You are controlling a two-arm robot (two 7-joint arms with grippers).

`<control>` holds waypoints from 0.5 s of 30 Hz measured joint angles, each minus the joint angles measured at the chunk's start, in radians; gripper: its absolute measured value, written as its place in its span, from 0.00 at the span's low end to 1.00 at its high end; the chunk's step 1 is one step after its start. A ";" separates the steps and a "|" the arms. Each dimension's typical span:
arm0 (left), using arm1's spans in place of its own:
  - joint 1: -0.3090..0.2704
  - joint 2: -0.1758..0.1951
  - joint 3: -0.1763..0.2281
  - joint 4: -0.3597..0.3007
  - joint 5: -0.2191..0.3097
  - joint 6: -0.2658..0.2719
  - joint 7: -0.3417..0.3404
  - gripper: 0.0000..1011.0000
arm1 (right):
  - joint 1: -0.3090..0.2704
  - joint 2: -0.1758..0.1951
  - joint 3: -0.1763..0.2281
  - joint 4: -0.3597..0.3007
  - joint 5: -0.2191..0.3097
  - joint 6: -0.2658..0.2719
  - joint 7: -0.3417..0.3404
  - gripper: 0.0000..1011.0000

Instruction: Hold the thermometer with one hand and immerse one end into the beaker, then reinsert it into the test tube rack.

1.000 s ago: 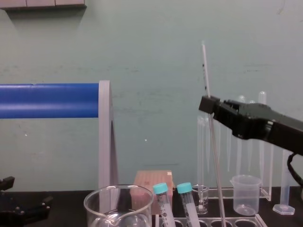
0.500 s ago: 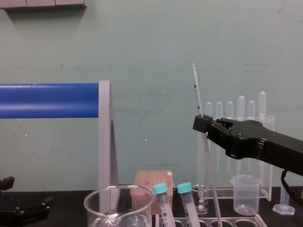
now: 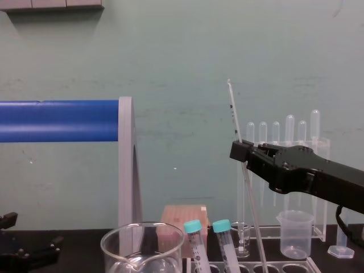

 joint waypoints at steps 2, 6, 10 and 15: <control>0.000 0.000 0.000 0.000 0.000 0.000 0.000 1.00 | 0.000 0.000 0.000 0.000 0.000 0.000 0.000 0.09; 0.000 0.000 0.000 0.000 0.000 0.000 0.000 1.00 | -0.001 0.000 0.000 -0.001 0.001 0.000 0.000 0.19; 0.000 0.000 0.000 0.000 0.000 0.000 0.000 1.00 | -0.001 0.001 0.001 -0.001 0.002 0.001 0.001 0.30; 0.000 0.000 0.000 0.000 0.000 0.000 0.000 1.00 | -0.002 0.001 0.001 -0.001 0.002 0.001 0.001 0.44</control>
